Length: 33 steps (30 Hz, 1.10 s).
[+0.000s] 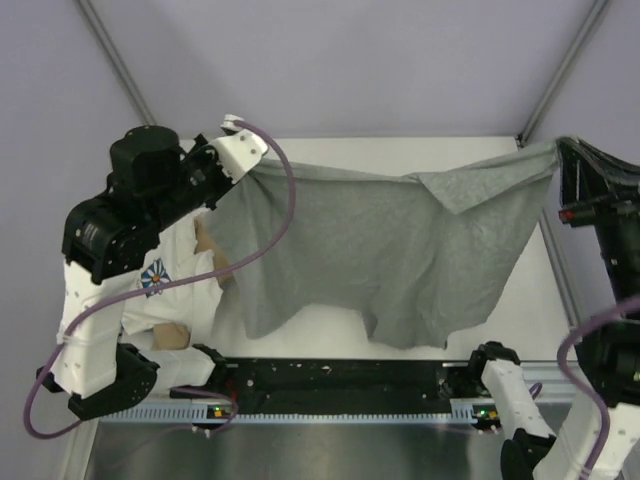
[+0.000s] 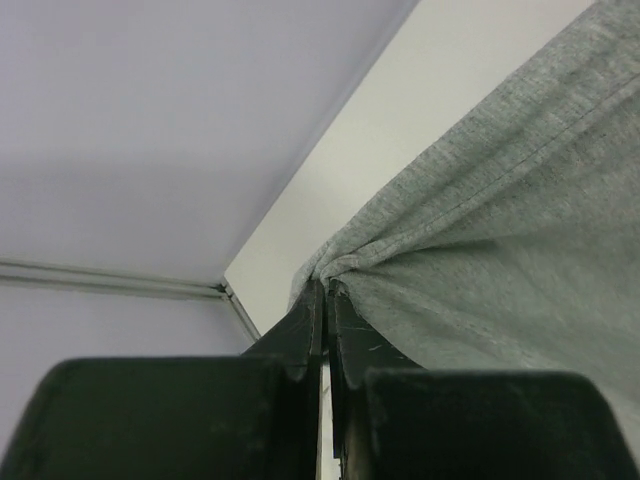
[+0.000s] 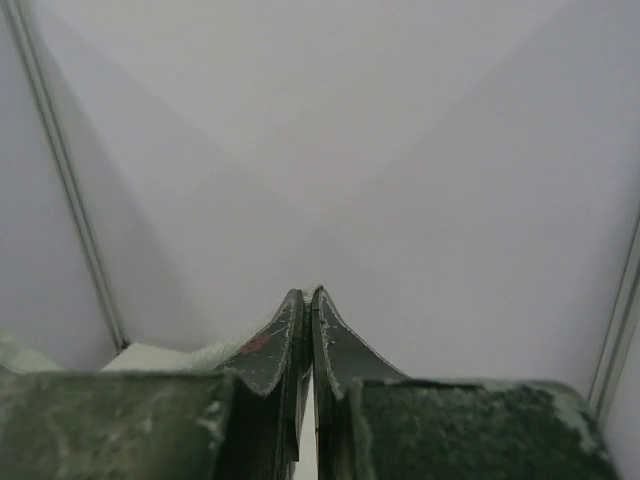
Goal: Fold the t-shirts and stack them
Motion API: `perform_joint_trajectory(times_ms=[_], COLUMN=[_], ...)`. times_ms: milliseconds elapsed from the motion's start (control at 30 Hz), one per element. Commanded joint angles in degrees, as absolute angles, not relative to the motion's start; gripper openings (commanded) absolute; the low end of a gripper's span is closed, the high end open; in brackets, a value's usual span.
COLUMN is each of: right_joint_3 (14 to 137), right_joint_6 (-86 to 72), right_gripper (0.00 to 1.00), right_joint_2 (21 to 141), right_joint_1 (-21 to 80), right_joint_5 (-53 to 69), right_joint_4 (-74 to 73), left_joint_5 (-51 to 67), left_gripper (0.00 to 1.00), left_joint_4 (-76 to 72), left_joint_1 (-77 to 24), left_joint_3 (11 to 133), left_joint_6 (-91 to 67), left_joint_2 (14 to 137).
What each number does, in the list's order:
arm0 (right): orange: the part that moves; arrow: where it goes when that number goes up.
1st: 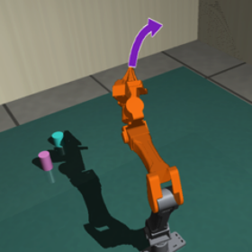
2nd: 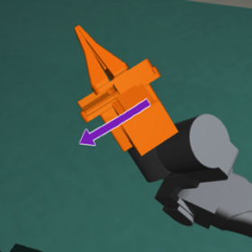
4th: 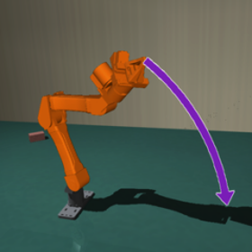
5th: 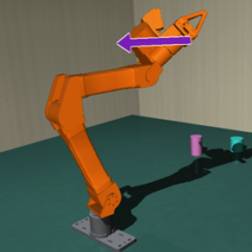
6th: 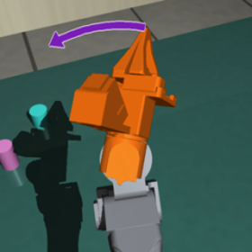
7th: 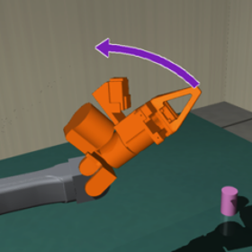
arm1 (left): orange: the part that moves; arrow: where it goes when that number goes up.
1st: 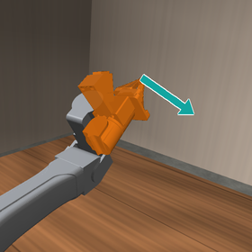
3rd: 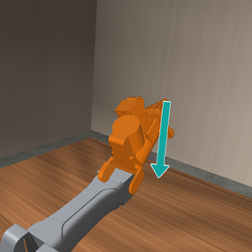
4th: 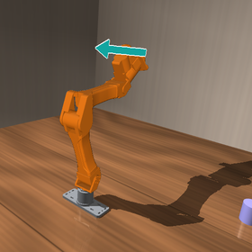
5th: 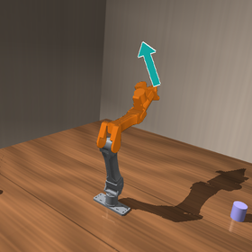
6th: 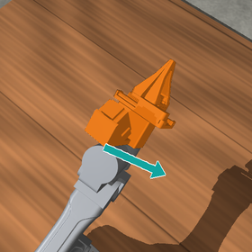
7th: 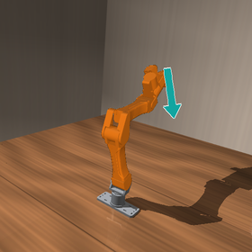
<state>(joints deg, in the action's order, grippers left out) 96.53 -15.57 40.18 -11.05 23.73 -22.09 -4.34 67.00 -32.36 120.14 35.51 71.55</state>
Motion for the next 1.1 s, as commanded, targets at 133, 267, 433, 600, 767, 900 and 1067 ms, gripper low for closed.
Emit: perform_joint_trajectory(times_ms=[133,267,433,600,767,900,1067], right_joint_3=[90.34,106.65,135.91,134.40,102.65,67.65,44.16], right_joint_6=[-21.27,-21.62,-23.12,-21.10,-20.81,-36.53,-41.31], right_gripper=[0.00,0.00,0.00,0.00,0.00,0.00,0.00], right_joint_2=[64.66,80.91,95.87,90.55,75.80,59.18,47.74], right_joint_1=[-11.07,-11.51,-13.27,-17.05,-16.96,-16.87,-16.70], right_joint_5=[20.49,17.49,20.65,19.42,23.98,26.02,21.01], right_joint_4=[-8.99,-8.34,-17.99,-18.90,-16.54,2.34,-2.26], left_joint_5=[-13.52,-18.36,-21.80,-19.17,-13.20,-4.95,13.14], left_gripper=[0.00,0.00,0.00,0.00,0.00,0.01,0.45], left_joint_4=[49.08,35.54,23.21,21.09,24.95,33.11,51.45], left_joint_1=[-30.06,-28.30,-27.51,-27.42,-27.51,-27.42,-28.04], left_joint_3=[113.73,119.33,130.76,130.79,118.86,104.10,87.92], left_joint_6=[39.54,42.44,49.03,53.53,52.82,52.03,56.58], left_joint_2=[85.50,92.97,99.13,99.41,95.63,92.12,89.65])
